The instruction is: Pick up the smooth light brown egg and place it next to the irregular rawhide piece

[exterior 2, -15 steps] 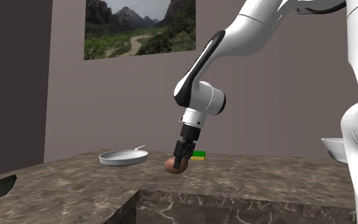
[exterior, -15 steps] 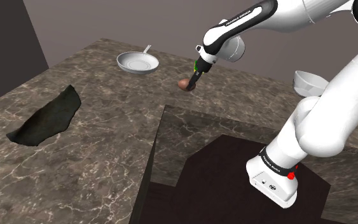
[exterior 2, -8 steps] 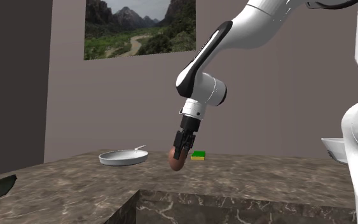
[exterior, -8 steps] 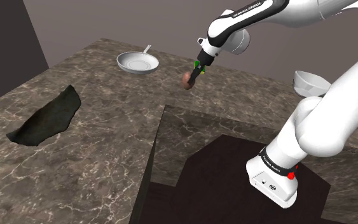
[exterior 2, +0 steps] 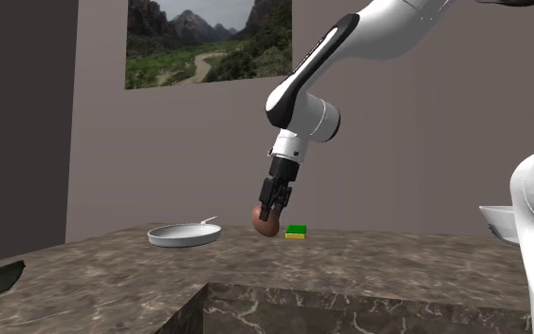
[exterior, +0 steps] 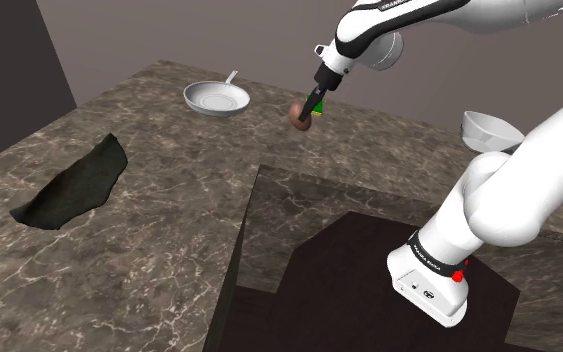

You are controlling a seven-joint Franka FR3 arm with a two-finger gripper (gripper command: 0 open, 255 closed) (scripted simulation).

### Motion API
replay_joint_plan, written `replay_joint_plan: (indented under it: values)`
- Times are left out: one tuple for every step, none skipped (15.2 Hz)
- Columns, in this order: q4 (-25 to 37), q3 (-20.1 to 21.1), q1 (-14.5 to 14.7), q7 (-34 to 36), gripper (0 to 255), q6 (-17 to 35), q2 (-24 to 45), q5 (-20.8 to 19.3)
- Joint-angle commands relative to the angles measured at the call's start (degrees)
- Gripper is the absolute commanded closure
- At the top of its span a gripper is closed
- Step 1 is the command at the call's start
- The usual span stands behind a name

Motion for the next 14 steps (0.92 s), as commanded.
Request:
replay_joint_plan:
  values:
    - [0.90,0.13,-0.16,0.85,255,-1.54,-0.78,-0.76]
    - [1.30,0.20,-0.24,1.24,255,-2.28,-1.18,-1.11]
    - [1.71,0.27,-0.31,1.61,255,-3.02,-1.57,-1.44]
    - [2.13,0.33,-0.38,1.98,255,-3.76,-1.95,-1.76]
    - [2.57,0.40,-0.45,2.33,255,-4.50,-2.31,-2.06]
    - [3.02,0.47,-0.52,2.67,255,-5.24,-2.65,-2.34]
    - [3.49,0.53,-0.58,3.00,255,-5.99,-2.99,-2.61]
    - [3.96,0.59,-0.64,3.32,255,-6.73,-3.30,-2.86]
    - [4.45,0.65,-0.69,3.63,255,-7.47,-3.61,-3.11]
    - [4.95,0.71,-0.74,3.93,255,-8.22,-3.90,-3.34]
    - [4.99,0.72,-0.75,3.96,255,-8.29,-3.93,-3.37]
    - [4.75,1.69,-0.17,5.41,255,-7.80,-4.02,-3.33]
    - [4.57,2.66,0.41,6.86,255,-7.33,-4.04,-3.29]
    - [4.46,3.61,0.99,8.30,255,-6.87,-4.01,-3.25]
